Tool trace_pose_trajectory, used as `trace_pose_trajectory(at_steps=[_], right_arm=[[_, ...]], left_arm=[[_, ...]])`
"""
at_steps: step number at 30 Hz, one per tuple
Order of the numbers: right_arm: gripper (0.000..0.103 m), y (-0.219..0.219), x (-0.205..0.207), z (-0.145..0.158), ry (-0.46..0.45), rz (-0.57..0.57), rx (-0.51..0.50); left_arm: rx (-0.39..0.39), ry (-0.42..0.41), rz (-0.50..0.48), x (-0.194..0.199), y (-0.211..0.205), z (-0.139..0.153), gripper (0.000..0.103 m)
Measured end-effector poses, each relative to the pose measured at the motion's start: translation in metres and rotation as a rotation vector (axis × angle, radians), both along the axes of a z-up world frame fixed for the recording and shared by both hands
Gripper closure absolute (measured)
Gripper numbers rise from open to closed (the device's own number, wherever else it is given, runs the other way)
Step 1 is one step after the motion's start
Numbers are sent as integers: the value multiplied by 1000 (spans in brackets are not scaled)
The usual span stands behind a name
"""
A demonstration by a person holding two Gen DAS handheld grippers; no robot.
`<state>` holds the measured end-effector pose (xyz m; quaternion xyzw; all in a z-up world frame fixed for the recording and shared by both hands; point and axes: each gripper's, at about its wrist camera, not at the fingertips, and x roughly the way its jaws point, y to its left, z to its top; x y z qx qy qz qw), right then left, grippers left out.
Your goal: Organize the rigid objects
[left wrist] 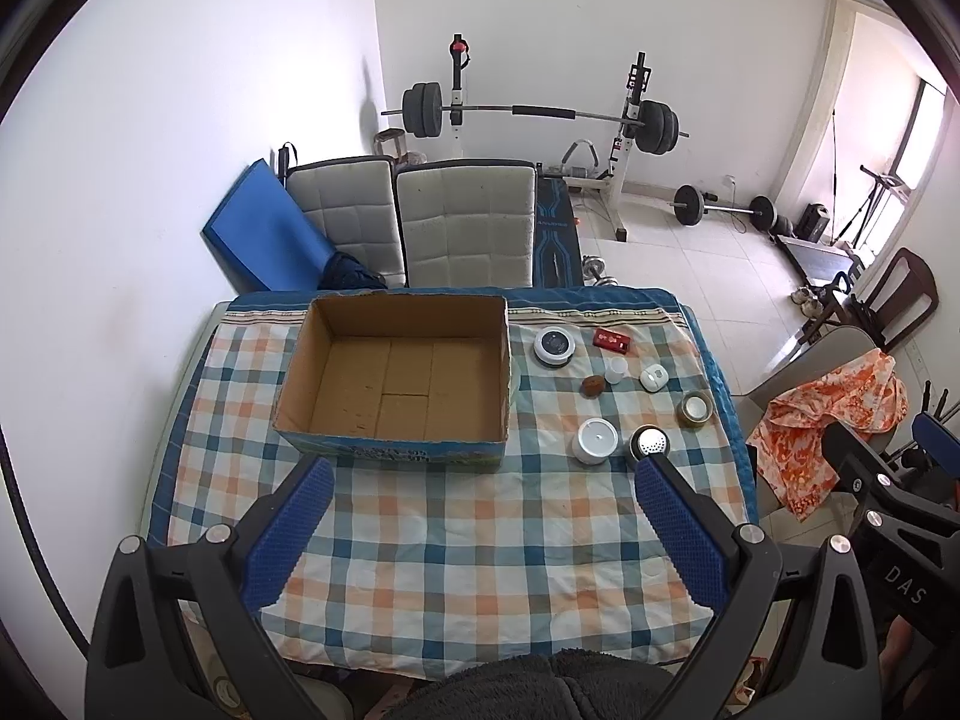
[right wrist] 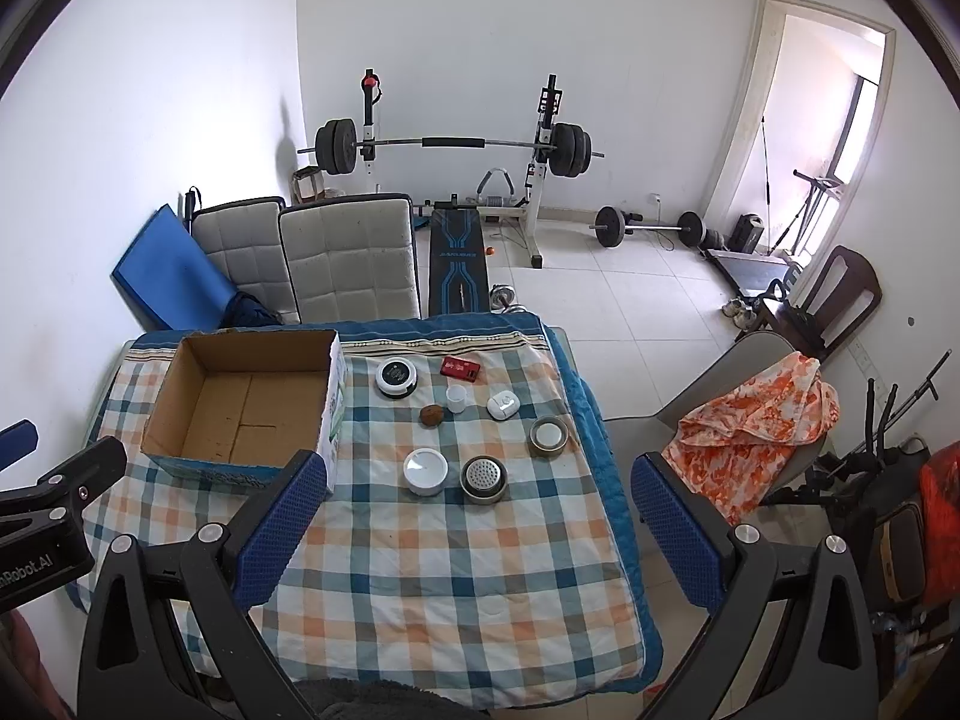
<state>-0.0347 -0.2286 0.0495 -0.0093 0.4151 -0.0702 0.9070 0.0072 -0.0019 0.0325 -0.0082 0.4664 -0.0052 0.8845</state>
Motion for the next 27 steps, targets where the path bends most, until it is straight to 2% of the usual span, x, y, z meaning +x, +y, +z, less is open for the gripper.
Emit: trace_pose_trajectory(at_steps=[10, 13, 17, 22, 25, 27], right_arm=[[0, -5, 3, -1, -2, -15, 1], [0, -16, 9, -7, 13, -44, 2], [0, -43, 25, -27, 64, -94, 11], [0, -81, 64, -77, 186, -124, 49], [0, -97, 100, -133, 280, -106, 101], [0, -101, 130, -183, 350, -80, 120]], left_arm=[[-7, 4, -5, 1, -1, -1, 0], [-10, 19, -19, 6, -13, -11, 0], [-23, 65, -55, 35, -34, -35, 0], [14, 149, -91, 80, -71, -93, 0], [43, 227, -79, 114, -88, -144, 0], [77, 297, -55, 137, -97, -182, 0]])
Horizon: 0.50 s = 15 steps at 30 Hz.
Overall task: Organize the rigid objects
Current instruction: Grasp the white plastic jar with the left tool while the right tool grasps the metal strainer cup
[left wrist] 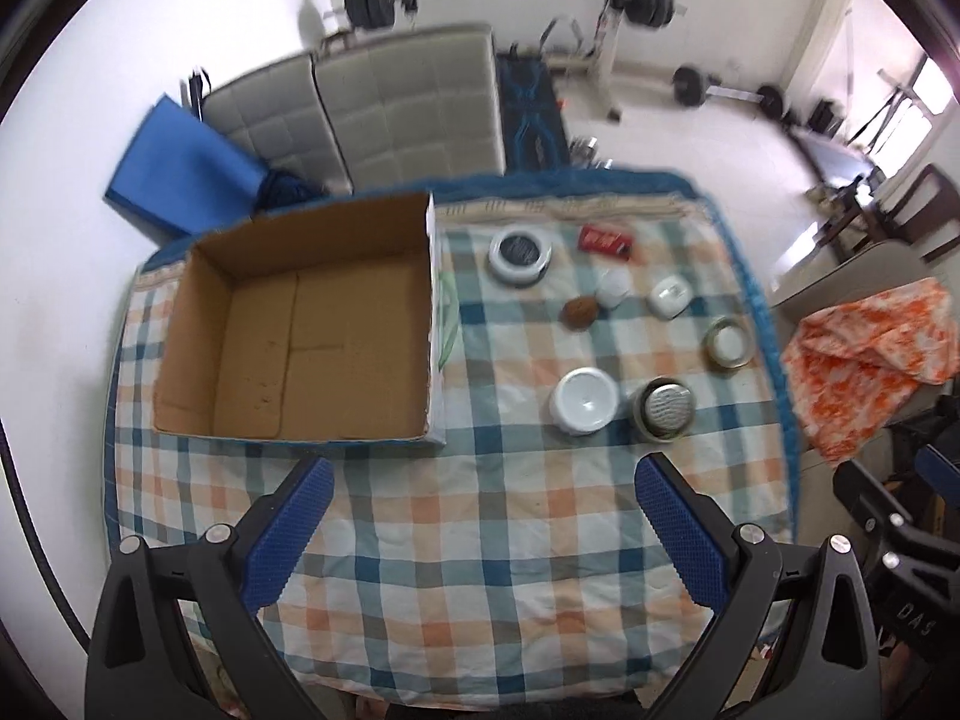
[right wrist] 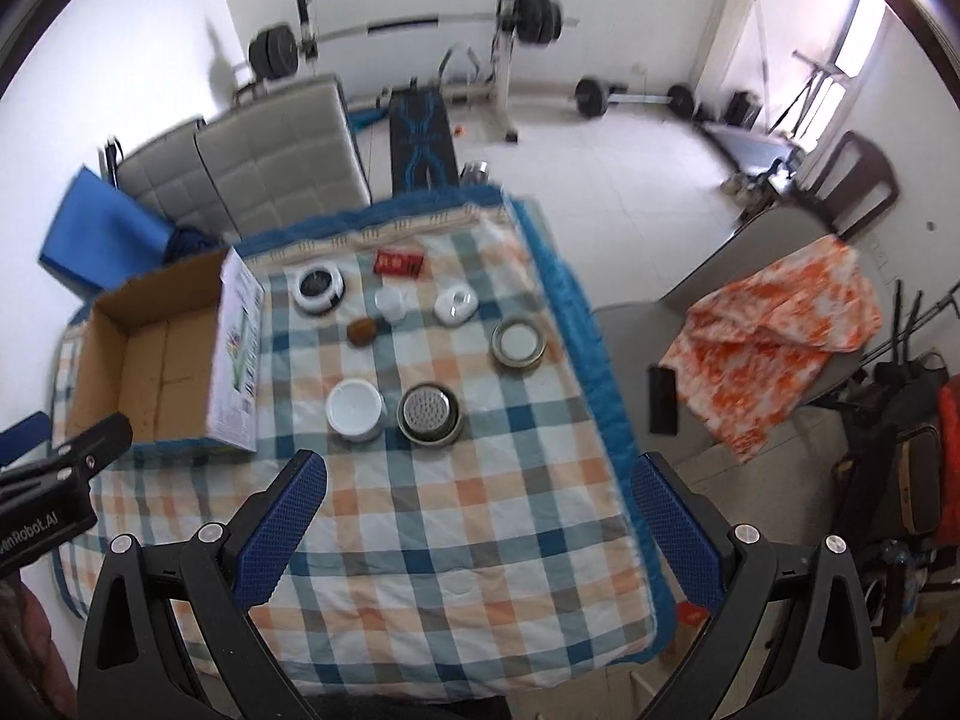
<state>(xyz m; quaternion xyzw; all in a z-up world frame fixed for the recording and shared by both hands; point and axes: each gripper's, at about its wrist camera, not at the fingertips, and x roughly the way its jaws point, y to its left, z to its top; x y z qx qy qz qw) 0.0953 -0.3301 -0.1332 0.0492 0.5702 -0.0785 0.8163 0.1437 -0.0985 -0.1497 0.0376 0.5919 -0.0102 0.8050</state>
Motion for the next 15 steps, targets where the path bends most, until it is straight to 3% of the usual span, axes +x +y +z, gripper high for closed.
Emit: trace_pose_trajectory(at_steps=[2, 6, 9, 14, 15], right_arm=[[0, -1, 24, -47, 73, 14, 32], [0, -1, 71, -143, 215, 20, 97], [1, 2, 90, -190, 286, 26, 151], [1, 12, 109, -244, 381, 34, 191], [7, 14, 112, -254, 403, 38, 194]], left_arm=[[54, 53, 19, 23, -10, -39, 0], [148, 99, 34, 51, -25, -86, 0], [185, 122, 36, 65, -32, -110, 0], [225, 162, 36, 80, -37, -130, 0], [228, 167, 36, 83, -37, -133, 0]])
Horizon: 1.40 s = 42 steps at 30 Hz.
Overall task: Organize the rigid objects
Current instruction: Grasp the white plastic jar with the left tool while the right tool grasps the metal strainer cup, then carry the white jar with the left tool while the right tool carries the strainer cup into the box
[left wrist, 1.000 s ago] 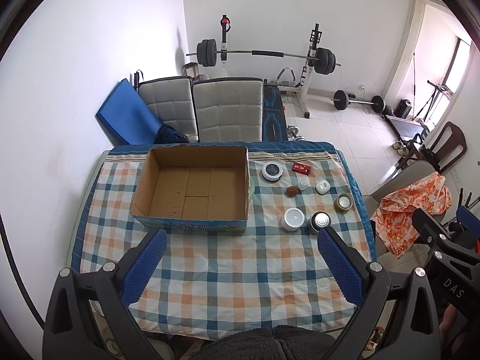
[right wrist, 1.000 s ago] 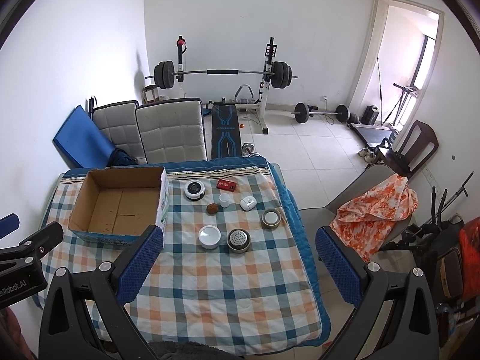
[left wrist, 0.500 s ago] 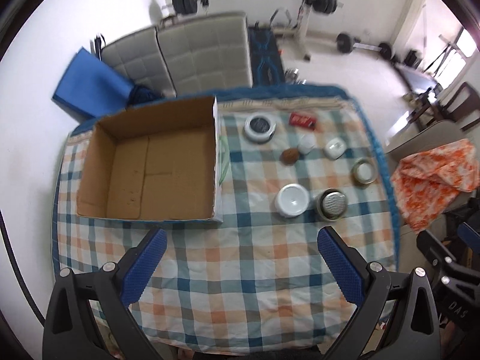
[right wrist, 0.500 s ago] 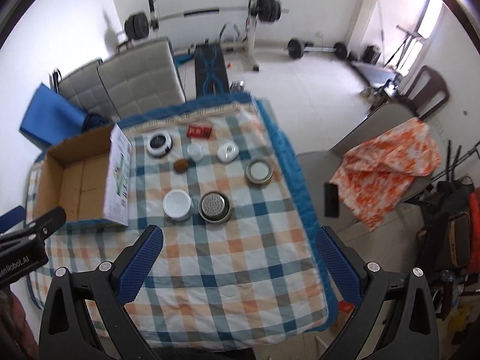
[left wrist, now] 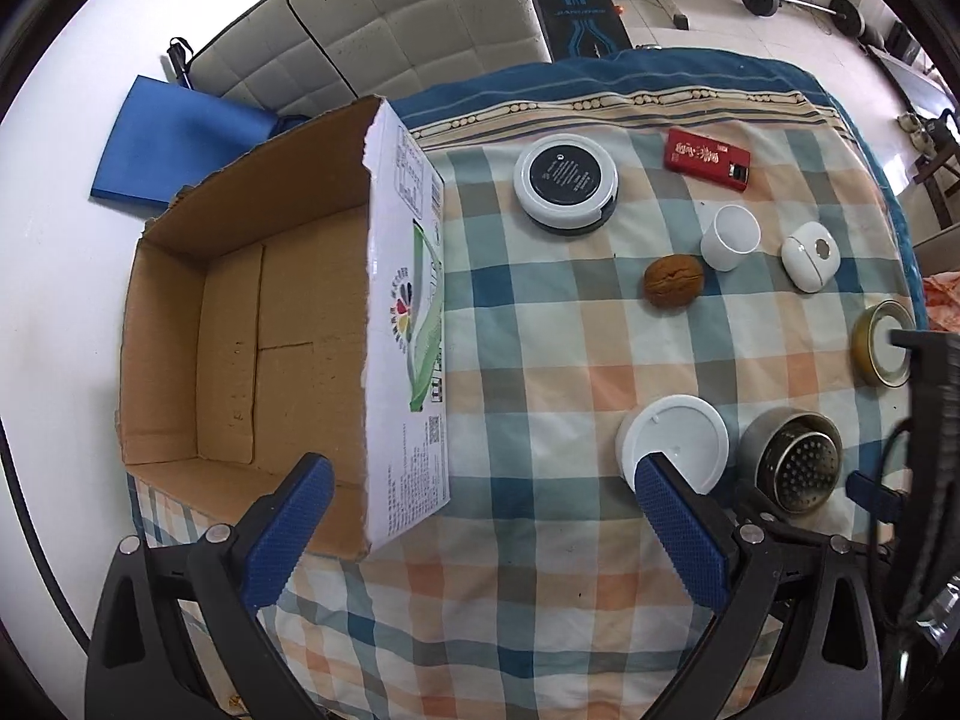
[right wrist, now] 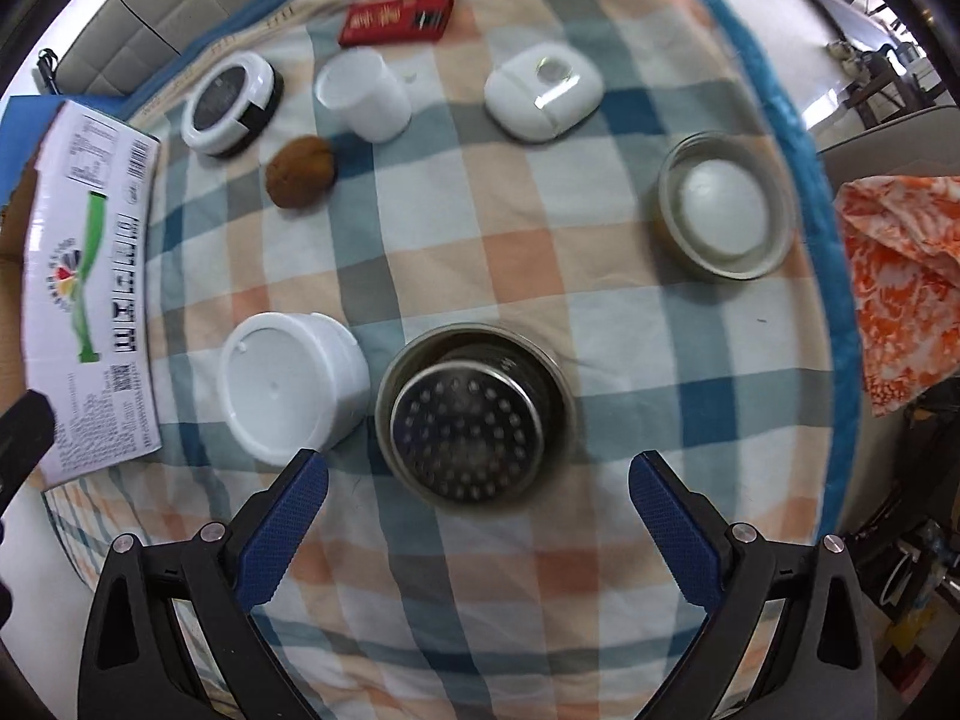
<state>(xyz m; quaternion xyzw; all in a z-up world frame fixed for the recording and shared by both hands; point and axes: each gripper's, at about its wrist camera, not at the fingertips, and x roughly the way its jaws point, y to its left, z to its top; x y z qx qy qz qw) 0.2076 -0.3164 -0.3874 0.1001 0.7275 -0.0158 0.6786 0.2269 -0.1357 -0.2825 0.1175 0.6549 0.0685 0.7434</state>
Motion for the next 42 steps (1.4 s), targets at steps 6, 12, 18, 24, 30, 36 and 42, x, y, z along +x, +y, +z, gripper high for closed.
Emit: trace_pose_trajectory(at_steps=[6, 12, 18, 24, 30, 36, 42], right_arm=[[29, 8, 3, -29, 32, 48, -27], [30, -25, -10, -34, 59, 17, -70], [30, -54, -26, -51, 82, -10, -60], [29, -65, -21, -39, 84, -60, -35], [27, -78, -6, -40, 99, -98, -31], [28, -90, 8, -55, 134, -124, -41], [28, -86, 18, -63, 175, -138, -88]], left_arm=[[10, 18, -2, 7, -7, -9, 0], [-73, 59, -20, 5, -24, -16, 0], [-274, 210, -38, 16, -44, -56, 0], [-235, 316, -66, 27, -53, -109, 0], [-273, 358, -78, 26, -54, -137, 37], [-245, 336, -93, 16, -62, -145, 35], [-245, 318, -92, 12, -58, -147, 37]])
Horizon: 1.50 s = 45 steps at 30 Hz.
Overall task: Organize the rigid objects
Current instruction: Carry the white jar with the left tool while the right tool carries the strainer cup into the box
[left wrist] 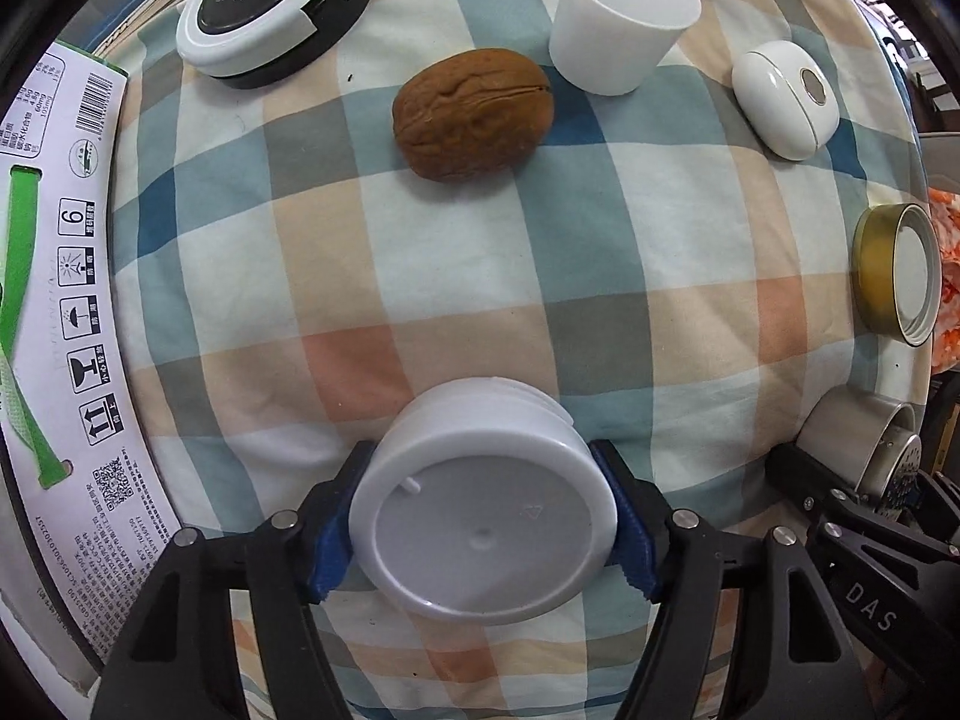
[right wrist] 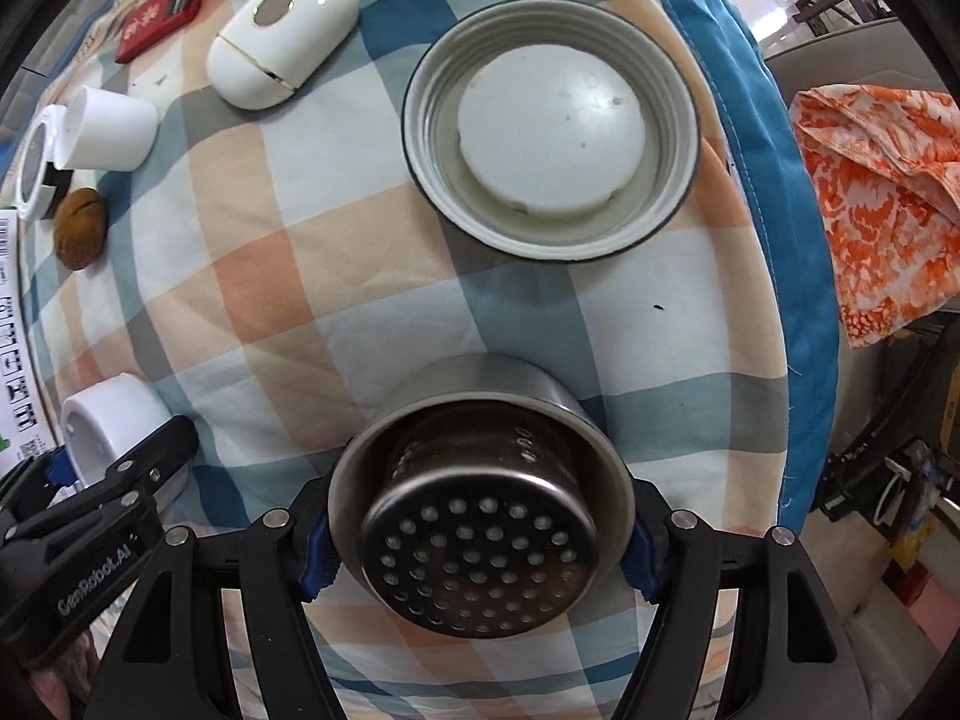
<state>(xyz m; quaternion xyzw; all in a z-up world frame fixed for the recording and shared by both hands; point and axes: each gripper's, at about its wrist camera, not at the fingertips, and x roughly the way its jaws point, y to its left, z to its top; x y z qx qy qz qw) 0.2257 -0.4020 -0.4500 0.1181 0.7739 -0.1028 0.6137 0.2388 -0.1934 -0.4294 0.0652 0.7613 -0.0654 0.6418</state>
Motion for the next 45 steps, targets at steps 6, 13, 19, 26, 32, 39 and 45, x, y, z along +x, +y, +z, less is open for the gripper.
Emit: trace_pose_trajectory(at_steps=[6, 13, 19, 26, 32, 39, 45], right_arm=[[30, 8, 3, 3, -3, 18, -15], [30, 35, -16, 38, -56, 50, 4], [30, 49, -20, 78, -121, 104, 18], [30, 93, -16, 139, -217, 162, 33], [30, 144, -8, 188, -295, 206, 44], [30, 224, 16, 222, -353, 256, 63], [30, 299, 45, 220, -359, 293, 100]], left_arm=[[-5, -27, -6, -5, 4, 10, 37], [-36, -106, 3, -14, 19, 45, 37], [-86, -196, 44, -36, 54, 98, 37], [-124, -300, 63, -20, 80, 177, 37], [-153, -360, 77, 1, 119, 214, 37], [-181, -369, 105, 24, 182, 221, 37], [-210, -321, 174, 48, 255, 205, 37]])
